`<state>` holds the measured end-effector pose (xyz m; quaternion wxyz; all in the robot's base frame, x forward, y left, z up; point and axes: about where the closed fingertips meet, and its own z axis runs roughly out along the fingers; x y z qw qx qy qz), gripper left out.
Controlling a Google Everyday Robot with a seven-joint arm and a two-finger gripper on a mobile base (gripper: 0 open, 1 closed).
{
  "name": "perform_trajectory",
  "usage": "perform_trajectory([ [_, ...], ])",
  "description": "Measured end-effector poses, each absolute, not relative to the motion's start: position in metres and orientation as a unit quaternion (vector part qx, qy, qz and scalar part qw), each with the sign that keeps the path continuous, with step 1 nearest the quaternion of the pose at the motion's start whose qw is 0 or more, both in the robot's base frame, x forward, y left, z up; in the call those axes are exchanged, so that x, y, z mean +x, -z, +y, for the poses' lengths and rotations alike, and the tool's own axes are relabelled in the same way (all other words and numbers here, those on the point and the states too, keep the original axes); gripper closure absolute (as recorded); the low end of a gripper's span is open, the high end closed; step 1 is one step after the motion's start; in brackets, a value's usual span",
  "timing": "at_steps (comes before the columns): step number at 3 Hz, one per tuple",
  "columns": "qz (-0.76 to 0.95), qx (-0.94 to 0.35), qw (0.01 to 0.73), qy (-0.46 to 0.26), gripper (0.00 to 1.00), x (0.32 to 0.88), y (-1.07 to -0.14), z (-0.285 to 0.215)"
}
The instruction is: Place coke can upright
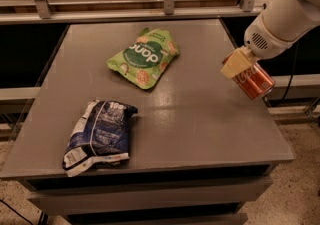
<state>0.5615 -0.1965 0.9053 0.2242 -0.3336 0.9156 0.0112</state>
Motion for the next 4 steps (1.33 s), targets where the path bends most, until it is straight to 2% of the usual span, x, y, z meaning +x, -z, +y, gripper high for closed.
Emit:
perform_trajectory([
  [2,0.91,-0.339,0.237,-0.021,1.0,0.567,-0.902,-0.207],
  [3,0.888,-0.348,0.293,-0.068,1.0,0.585,-0.895,-0.214],
  [4,0.843,-0.343,0.385,-0.157,1.0,0.607,-0.896,-0.224],
])
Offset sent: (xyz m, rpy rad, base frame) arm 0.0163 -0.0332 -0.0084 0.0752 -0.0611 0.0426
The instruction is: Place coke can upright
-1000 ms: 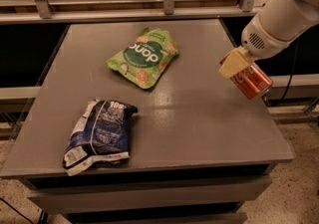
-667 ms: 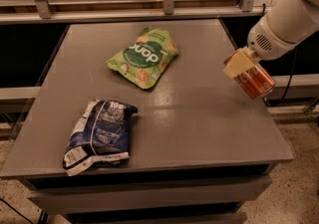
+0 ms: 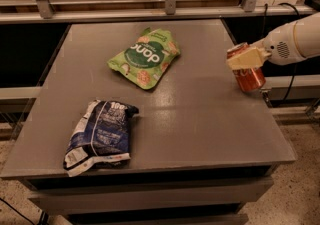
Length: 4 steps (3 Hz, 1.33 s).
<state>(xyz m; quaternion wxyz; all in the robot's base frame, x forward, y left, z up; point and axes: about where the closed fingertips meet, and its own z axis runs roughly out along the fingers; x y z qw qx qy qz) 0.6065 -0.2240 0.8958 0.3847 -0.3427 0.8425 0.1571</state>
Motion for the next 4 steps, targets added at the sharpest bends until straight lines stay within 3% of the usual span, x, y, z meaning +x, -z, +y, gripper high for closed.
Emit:
perform_trajectory([
  [1,0.786,-0.33,0.448,-0.269,1.0,0.598,-0.902,-0.245],
  [2,0.758,-0.311,0.468,-0.331,1.0,0.595,-0.914,-0.24],
  [4,0.735,-0.307,0.479,-0.368,1.0,0.594,-0.919,-0.231],
])
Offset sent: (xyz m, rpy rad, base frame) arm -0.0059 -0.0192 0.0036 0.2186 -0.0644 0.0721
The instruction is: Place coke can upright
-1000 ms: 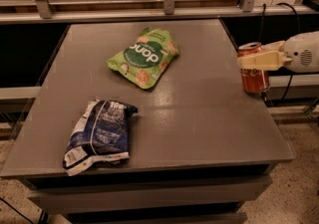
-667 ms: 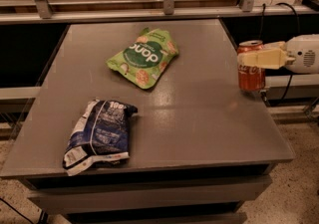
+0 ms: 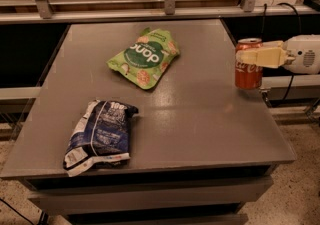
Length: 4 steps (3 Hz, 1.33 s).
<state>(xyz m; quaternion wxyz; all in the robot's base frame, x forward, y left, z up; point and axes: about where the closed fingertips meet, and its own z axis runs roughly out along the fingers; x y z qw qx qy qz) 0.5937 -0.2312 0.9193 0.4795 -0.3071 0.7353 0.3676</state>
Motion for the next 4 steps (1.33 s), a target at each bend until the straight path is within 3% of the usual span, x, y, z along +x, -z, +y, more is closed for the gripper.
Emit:
perform_trajectory([
  [2,0.65,-0.329,0.511,-0.457,1.0,0.584,-0.937,-0.208],
  [4,0.594,-0.437,0.533,-0.415,1.0,0.57,-0.918,-0.198],
])
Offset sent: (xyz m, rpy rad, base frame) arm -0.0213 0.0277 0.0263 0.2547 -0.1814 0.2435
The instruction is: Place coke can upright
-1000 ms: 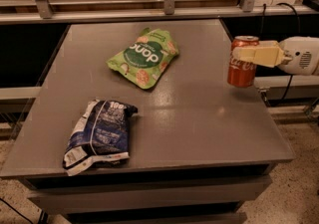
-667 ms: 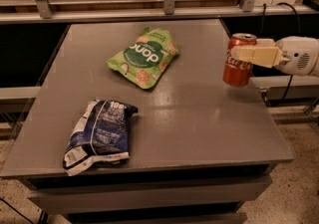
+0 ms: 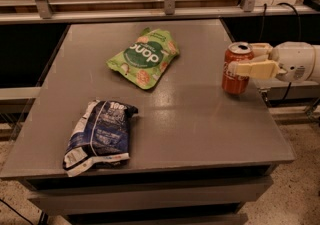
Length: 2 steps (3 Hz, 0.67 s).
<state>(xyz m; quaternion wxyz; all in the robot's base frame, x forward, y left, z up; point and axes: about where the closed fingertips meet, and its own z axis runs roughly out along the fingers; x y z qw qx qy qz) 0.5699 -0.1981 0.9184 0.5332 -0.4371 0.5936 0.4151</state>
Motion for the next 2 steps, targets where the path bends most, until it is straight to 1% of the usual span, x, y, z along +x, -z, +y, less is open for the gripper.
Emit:
perform_trajectory([
  [1,0.58,-0.441,0.551,-0.407,1.0,0.5682,-0.9103,-0.1989],
  [2,0.571,-0.416,0.557,-0.437,0.82,0.5685,-0.9067,-0.1993],
])
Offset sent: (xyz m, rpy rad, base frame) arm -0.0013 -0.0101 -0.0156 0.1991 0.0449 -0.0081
